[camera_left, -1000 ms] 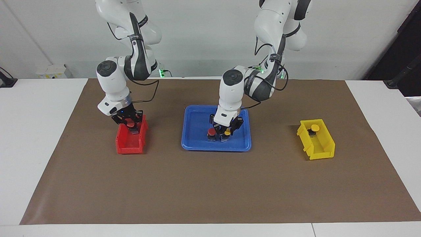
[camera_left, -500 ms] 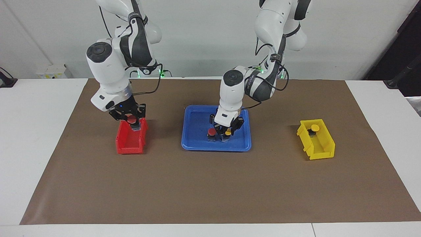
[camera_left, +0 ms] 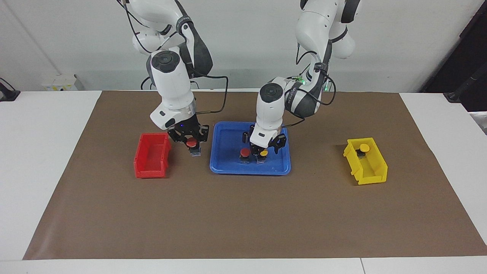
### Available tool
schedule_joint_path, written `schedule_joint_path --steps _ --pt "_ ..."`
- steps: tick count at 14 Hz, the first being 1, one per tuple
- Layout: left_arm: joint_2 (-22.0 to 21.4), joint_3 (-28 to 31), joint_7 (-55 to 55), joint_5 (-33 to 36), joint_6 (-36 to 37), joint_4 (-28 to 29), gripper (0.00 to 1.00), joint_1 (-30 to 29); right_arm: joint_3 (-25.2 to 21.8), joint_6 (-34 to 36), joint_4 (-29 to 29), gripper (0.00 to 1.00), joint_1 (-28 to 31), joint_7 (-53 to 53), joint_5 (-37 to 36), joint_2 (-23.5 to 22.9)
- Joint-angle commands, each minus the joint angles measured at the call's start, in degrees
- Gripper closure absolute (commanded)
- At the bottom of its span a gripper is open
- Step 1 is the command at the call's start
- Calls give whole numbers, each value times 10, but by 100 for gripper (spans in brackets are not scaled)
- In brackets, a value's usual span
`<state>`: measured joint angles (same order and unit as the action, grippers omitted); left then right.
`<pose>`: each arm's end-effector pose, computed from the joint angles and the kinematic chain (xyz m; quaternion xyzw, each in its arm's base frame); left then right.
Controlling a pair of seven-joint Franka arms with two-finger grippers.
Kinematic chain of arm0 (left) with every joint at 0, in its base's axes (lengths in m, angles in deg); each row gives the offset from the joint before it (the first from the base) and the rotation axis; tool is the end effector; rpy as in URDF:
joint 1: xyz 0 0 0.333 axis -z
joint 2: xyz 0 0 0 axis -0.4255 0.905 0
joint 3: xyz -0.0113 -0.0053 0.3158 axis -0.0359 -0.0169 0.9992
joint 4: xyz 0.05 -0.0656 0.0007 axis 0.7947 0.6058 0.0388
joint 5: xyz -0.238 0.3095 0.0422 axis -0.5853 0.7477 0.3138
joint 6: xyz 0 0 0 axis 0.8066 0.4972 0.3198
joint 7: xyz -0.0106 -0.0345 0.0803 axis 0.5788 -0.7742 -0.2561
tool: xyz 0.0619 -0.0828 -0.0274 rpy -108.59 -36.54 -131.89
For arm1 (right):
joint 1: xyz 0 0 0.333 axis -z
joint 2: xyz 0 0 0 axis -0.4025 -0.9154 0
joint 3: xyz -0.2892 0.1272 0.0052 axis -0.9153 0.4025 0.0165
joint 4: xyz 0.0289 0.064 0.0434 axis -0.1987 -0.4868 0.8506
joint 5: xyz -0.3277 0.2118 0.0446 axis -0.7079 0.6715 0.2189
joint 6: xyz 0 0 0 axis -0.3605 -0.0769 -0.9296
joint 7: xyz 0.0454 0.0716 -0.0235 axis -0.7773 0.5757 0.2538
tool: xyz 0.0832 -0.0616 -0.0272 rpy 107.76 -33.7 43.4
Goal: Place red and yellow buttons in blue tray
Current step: 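Place the yellow button in the tray with the left gripper, then place the red button in the tray while the left gripper grasps yellow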
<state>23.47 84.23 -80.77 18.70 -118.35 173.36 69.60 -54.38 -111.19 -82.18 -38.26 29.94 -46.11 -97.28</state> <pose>0.5035 -0.3998 0.3482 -0.9965 -0.0777 -0.0128 0.0292 0.5783 0.1920 0.4597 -0.9986 0.0273 -0.0376 0.0263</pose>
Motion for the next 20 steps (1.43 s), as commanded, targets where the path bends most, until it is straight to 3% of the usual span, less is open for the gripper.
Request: schedule_joint_path --steps 1,6,9,12,14,17,20 --pt "-62 1 24 15 61 13 0 -19 1 -31 -4 68 -16 -37 9 -10" --pt "-140 4 125 9 142 1 0 -108 1 -88 0 68 -70 -92 -1 -62" --pt "-157 7 291 9 145 4 0 -211 0 -119 0 68 -93 -121 -10 -88" --pt "-151 7 443 9 113 10 0 -299 0 -143 0 67 -112 -136 -21 -114" --pt "-152 6 477 9 38 52 0 -332 0 -152 0 66 -107 -135 -33 -126" --pt "-153 6 520 9 5 97 26 -366 0 -133 -8 62 -105 -133 -37 -122" --pt "-168 6 544 9 -9 145 30 -383 -1 -102 -7 56 -104 -132 -38 -120"
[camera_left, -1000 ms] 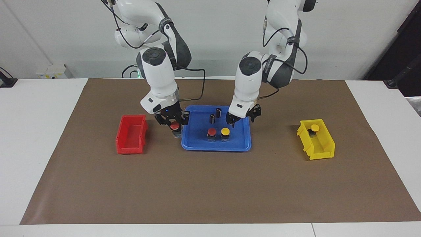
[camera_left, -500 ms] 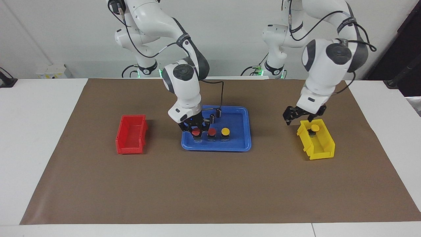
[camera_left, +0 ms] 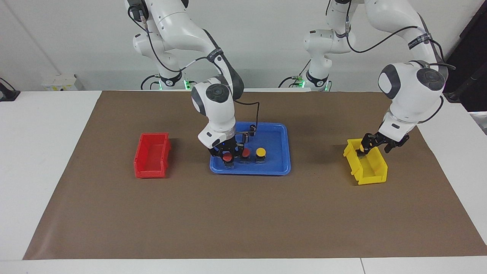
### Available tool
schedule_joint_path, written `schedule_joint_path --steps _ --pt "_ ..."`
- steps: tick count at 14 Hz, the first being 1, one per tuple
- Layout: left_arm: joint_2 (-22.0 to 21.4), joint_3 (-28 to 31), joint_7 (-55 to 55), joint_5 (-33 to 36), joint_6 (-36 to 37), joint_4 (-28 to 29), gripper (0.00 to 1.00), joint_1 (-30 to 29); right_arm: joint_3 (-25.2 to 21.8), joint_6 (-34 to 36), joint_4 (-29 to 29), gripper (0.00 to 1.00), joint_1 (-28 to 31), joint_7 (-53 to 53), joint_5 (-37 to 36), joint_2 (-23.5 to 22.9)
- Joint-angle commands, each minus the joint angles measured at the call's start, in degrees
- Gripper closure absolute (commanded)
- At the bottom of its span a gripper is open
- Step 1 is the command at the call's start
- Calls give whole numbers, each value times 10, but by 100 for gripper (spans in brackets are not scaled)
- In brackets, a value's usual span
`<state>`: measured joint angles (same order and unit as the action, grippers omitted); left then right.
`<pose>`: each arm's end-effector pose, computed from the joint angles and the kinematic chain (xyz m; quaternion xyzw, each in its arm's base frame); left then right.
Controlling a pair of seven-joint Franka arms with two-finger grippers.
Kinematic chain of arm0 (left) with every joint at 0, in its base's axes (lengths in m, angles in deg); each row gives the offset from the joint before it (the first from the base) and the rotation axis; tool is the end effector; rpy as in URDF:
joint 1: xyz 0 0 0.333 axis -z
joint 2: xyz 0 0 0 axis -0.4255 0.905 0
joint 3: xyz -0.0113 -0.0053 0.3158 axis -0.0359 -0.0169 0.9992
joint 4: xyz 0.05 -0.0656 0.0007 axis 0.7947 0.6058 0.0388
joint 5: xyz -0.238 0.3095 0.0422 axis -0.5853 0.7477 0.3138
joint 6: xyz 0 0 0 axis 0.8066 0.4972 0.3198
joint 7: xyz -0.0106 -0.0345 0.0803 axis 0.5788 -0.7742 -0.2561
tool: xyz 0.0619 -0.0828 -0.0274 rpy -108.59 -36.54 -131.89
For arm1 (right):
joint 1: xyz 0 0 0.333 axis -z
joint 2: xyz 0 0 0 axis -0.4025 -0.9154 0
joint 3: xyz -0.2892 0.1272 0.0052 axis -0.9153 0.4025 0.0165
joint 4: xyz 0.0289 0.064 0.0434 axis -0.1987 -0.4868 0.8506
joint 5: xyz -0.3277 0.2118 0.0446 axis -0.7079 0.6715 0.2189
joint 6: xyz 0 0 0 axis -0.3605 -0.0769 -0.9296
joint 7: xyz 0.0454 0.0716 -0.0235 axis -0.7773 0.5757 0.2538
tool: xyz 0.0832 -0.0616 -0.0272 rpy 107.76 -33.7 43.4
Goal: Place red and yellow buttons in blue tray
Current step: 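Place the red button in the tray while the left gripper grasps yellow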
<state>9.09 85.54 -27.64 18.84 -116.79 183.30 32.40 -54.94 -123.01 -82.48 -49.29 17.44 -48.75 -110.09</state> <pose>0.5863 0.0039 0.4199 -0.9986 0.0469 -0.0131 0.0200 0.5649 0.3082 0.3366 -0.9989 0.0340 -0.0291 0.0160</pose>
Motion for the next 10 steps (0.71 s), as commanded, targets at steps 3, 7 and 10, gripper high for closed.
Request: schedule_joint_path --steps 3,7,10 --pt "-43 -7 13 8 -75 104 31 -13 4 46 0 30 8 -7 -12 12" --pt "-59 -7 12 8 -81 140 31 -13 0 134 76 1 26 -2 -14 19" --pt "-67 -7 12 7 -95 158 31 -13 1 211 128 1 64 9 -14 61"
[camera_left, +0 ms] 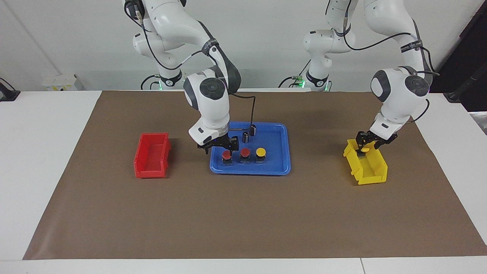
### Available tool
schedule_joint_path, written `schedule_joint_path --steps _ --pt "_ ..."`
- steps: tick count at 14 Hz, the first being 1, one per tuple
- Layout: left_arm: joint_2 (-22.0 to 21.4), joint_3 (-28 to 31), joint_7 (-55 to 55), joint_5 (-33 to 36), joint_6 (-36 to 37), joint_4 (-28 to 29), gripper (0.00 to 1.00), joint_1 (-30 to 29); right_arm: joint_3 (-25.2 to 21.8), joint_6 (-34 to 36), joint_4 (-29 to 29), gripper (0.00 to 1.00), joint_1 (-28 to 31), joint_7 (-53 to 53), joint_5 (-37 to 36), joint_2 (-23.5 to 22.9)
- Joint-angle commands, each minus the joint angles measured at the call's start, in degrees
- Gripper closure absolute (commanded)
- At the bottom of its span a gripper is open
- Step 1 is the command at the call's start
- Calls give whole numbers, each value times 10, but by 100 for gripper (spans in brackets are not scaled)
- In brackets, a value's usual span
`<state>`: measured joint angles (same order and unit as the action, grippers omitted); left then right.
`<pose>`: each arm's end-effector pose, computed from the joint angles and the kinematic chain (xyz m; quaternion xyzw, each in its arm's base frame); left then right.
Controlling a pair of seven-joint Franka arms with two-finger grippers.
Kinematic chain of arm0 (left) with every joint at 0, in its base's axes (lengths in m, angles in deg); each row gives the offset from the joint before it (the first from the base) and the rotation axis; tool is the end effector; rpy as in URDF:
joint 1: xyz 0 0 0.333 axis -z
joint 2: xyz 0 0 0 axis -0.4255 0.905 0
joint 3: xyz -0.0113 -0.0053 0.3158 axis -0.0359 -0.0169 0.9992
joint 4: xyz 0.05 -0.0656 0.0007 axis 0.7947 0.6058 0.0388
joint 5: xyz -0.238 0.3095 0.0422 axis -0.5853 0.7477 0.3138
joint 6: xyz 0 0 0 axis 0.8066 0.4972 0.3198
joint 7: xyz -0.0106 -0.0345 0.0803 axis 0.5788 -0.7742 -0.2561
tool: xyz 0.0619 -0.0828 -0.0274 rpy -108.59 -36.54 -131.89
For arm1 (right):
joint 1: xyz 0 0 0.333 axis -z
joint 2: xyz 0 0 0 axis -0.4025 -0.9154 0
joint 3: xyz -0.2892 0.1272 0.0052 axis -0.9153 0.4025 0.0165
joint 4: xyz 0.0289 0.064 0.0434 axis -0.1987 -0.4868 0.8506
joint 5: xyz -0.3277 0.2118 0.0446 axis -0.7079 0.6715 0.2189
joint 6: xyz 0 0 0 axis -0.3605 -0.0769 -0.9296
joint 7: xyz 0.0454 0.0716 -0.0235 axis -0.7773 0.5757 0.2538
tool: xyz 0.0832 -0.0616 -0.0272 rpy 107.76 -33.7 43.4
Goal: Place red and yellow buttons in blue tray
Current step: 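Place the red button in the tray while the left gripper grasps yellow, then place the second yellow button in the tray with the left gripper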
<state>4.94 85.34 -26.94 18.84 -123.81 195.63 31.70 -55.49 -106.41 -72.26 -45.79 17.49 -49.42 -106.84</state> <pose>0.5419 0.0095 0.3731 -0.9987 0.0496 -0.0028 0.0137 0.5922 0.2683 0.4297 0.9975 -0.0689 0.0108 0.0075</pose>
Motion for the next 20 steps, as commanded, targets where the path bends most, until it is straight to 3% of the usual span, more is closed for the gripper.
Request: schedule_joint_path --steps 1,4,5,6,7,8,10,12,14,16,20 --pt "-27 -6 4 7 -35 41 31 -6 6 68 28 1 51 37 -7 50" --pt "-17 -6 1 6 -62 45 31 -2 7 137 30 0 123 126 2 116" --pt "-16 -5 1 6 -67 44 42 -3 5 162 30 0 140 149 2 137" --pt "-15 -5 0 6 -68 43 72 -6 5 191 30 0 167 187 2 157" --pt "-12 -5 1 6 -69 41 90 -7 5 207 30 0 189 219 2 173" --pt "-10 -5 -1 3 -67 37 97 -7 4 225 30 0 208 248 2 187" --pt "-9 -5 -10 -8 -32 1 99 -2 4 247 28 0 244 295 2 201" --pt "-9 -12 -46 -9 88 -91 98 13 4 255 19 0 272 336 2 205" --pt "-4 -12 -102 -9 188 -184 98 64 4 260 10 0 292 356 2 213" --pt "0 -11 -228 -3 188 -190 98 156 4 261 8 0 304 360 2 214" --pt "9 -14 -391 -3 90 -141 98 268 4 258 9 0 303 365 3 213"
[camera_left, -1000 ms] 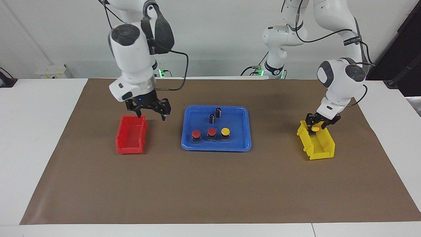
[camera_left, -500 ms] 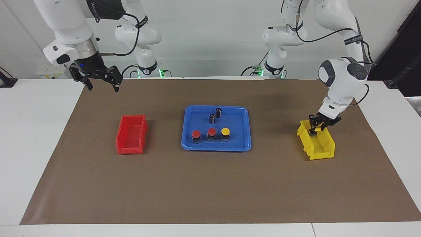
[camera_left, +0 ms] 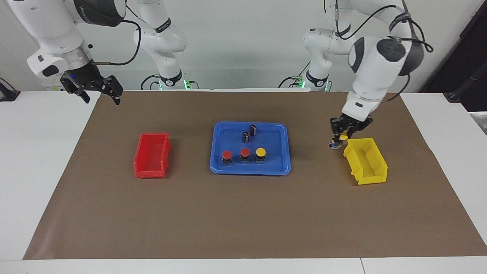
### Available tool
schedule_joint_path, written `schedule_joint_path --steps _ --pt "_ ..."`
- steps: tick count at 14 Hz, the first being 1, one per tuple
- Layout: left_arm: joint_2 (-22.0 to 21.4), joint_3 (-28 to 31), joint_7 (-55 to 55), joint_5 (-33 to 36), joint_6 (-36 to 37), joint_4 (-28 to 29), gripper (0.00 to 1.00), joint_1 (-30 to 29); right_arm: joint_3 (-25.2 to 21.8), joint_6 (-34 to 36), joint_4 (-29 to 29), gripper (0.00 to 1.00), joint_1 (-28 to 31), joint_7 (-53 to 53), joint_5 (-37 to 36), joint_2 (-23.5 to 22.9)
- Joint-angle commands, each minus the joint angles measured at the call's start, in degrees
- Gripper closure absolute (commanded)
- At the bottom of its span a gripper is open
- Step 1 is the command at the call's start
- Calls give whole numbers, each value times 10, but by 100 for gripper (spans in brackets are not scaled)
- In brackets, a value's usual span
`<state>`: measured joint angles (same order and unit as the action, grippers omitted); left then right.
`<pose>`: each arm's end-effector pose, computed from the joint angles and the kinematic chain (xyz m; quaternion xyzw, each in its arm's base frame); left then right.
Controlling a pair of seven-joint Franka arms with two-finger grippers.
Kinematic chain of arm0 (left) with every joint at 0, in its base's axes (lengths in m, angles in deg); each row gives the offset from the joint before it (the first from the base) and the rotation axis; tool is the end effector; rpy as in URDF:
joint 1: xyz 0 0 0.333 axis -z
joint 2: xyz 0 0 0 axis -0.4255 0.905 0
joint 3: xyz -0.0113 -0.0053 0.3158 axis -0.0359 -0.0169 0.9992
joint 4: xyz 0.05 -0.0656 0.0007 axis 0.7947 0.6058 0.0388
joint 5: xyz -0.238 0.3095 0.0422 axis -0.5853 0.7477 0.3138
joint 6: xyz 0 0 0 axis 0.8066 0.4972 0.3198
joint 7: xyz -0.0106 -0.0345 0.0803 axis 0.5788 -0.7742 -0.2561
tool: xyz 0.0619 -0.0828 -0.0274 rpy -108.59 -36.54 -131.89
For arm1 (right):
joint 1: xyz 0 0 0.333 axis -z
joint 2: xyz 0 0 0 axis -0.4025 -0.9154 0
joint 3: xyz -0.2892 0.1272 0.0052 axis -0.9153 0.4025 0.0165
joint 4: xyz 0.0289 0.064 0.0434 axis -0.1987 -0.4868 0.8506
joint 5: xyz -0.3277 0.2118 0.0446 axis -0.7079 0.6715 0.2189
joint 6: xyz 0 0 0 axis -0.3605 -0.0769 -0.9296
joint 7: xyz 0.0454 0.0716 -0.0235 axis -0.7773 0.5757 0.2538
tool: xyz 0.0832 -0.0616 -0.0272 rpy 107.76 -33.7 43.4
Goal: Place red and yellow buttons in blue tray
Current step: 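Place the second yellow button in the tray with the left gripper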
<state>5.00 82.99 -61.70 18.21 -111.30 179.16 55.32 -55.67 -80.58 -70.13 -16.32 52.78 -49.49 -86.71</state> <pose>0.5271 -0.2458 0.4865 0.9987 0.0320 0.0376 0.0089 0.5345 -0.0490 0.6193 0.9991 -0.0271 -0.0269 0.0209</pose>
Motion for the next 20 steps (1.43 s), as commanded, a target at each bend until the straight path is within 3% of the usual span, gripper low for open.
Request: schedule_joint_path --steps 1,5,11,12,13,14,15,16,20 --pt "16 9 -48 3 -55 31 98 50 6 0 -11 0 8 11 4 12" --pt "76 9 -101 2 -127 40 99 99 6 -2 -11 0 8 8 4 11" --pt "96 9 -101 1 -168 63 98 106 6 -1 -11 0 8 10 5 11" --pt "96 9 -100 1 -167 63 94 106 6 -1 -11 0 8 11 5 11" --pt "95 9 -97 2 -164 62 72 106 6 -1 -12 0 8 11 5 11" --pt "95 10 -96 2 -159 62 31 106 6 -1 -11 0 8 11 5 11" --pt "93 11 -95 3 -143 60 6 107 6 -1 -12 0 8 12 5 11" --pt "85 10 -93 3 -119 53 0 106 6 -1 -12 0 8 12 5 11" --pt "18 18 -26 -1 24 10 0 49 6 1 -12 0 8 13 5 12"
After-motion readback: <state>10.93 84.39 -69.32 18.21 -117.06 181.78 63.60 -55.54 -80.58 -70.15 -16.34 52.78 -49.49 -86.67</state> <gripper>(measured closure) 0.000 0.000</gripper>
